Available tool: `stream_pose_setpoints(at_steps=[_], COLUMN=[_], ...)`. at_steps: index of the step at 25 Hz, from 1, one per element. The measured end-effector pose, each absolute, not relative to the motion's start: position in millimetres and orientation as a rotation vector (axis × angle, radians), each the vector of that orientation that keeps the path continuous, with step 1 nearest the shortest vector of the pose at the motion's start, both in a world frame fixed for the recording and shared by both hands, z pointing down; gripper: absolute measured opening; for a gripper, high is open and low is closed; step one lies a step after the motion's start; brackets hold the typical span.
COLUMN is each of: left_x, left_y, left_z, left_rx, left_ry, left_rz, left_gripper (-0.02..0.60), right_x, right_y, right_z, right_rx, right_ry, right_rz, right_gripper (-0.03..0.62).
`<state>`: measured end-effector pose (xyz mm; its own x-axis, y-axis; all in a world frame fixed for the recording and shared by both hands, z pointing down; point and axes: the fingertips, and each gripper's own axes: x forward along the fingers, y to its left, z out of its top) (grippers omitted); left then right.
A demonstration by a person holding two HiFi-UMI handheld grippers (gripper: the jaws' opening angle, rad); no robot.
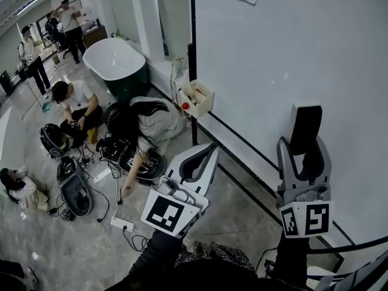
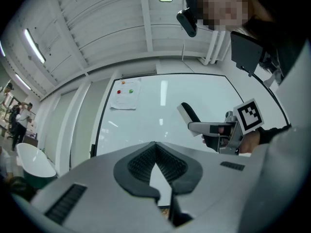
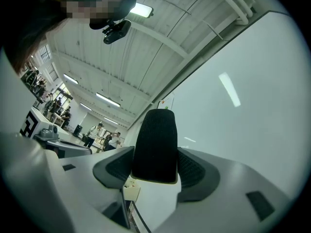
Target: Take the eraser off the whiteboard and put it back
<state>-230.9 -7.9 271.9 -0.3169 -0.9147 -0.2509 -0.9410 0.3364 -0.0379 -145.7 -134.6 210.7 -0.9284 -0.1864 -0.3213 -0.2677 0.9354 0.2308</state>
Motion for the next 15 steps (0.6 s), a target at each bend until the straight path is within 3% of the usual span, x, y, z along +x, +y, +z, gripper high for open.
stream_pose_setpoints(at_steps=[15], left_x=[-318.5], left_y=[-17.7], left_z=[282.7], left_rx=[-1.532], left_ry=[2.485], left_rz=[0.138], left_gripper=[0.006], right_x=[-275.9], right_y=[-123.6], right_z=[237.3], right_rx=[-0.039], right_ry=[2.844], right_rz=[0.36], right_gripper=[0.278])
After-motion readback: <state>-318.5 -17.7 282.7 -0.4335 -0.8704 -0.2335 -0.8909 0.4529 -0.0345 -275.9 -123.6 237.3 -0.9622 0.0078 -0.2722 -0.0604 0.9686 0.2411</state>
